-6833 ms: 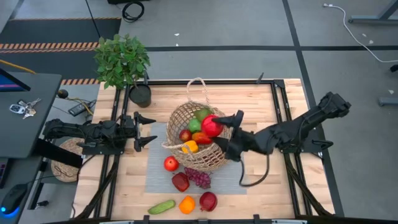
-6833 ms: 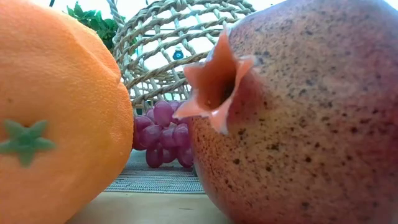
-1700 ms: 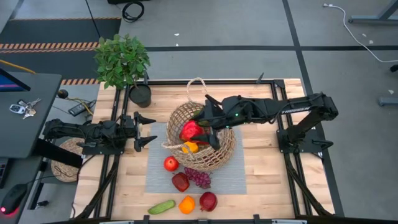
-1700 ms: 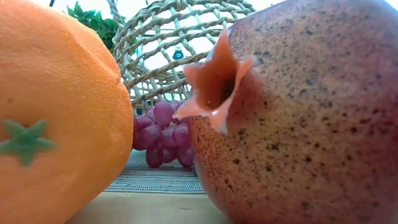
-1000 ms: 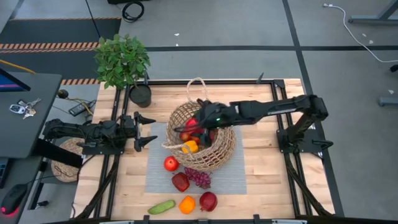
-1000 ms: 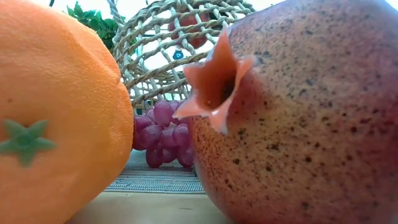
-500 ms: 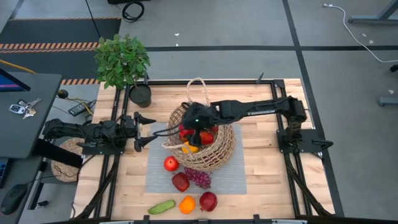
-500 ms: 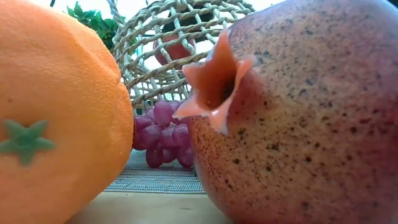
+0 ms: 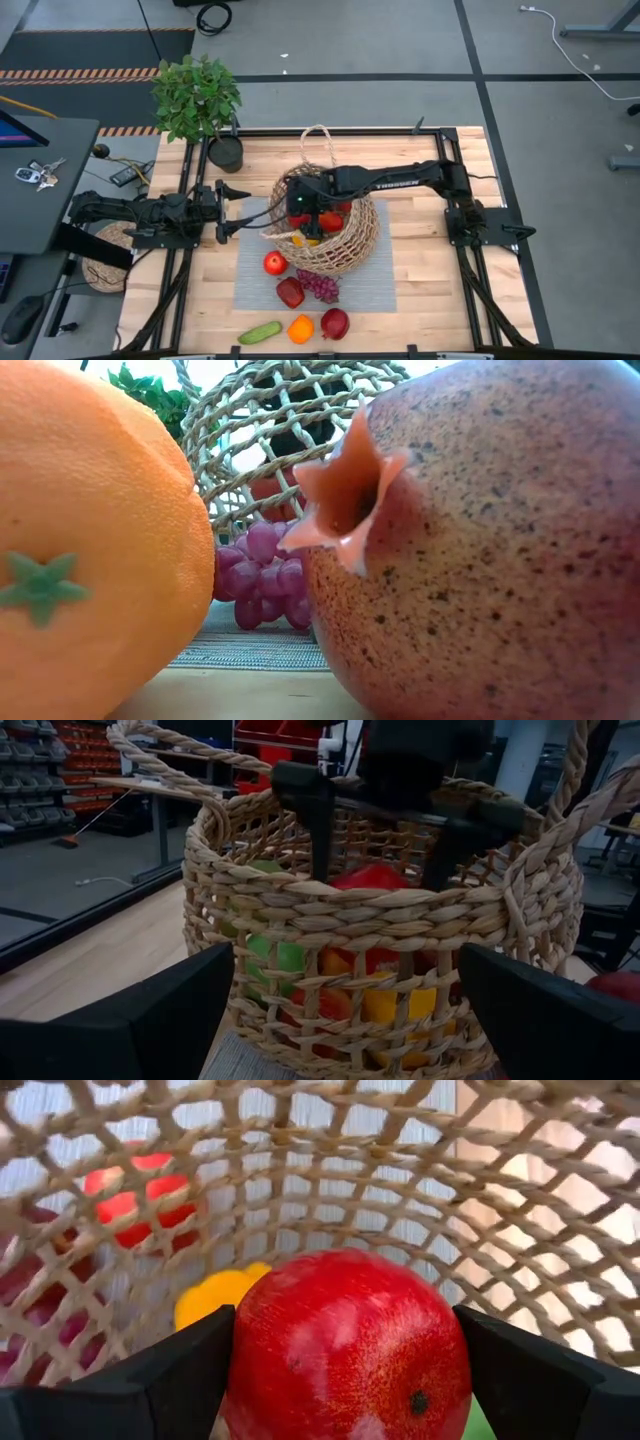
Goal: Build produce basket
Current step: Put the red apple into the basket, then put the pomegranate into the basket
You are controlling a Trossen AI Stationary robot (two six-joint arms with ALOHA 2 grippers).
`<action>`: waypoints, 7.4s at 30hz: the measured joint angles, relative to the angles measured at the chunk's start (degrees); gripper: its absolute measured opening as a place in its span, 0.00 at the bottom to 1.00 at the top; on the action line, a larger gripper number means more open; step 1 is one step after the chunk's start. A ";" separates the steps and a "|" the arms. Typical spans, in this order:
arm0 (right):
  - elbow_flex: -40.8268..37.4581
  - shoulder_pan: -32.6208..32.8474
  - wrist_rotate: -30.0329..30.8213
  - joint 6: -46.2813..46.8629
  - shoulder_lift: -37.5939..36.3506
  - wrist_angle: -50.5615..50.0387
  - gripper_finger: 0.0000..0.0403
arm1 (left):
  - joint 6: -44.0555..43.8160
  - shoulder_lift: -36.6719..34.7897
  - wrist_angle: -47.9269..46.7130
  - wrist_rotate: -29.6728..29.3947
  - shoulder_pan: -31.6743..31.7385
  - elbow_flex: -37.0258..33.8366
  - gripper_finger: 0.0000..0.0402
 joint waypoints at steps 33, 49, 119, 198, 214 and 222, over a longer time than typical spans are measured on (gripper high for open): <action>-0.02 3.71 4.77 6.76 -19.05 4.52 0.97 | 0.02 0.01 0.05 -0.01 0.02 0.01 0.98; -0.07 30.79 8.35 -0.16 -14.63 10.46 0.97 | 0.00 0.01 0.05 0.01 0.00 0.02 0.98; -10.69 36.49 27.25 9.85 -5.87 12.66 0.89 | 0.01 0.28 -0.10 0.00 0.01 0.00 0.98; -10.60 29.85 52.55 -87.93 -29.81 15.47 0.90 | 0.00 0.26 -0.10 0.01 0.00 0.00 0.98; -10.60 27.50 52.96 -89.14 -29.78 15.55 0.90 | 0.02 0.28 -0.10 0.00 0.02 0.02 0.98; -10.60 24.45 57.51 -97.28 -29.78 15.55 0.90 | 0.00 0.28 -0.10 -0.01 0.00 0.00 0.98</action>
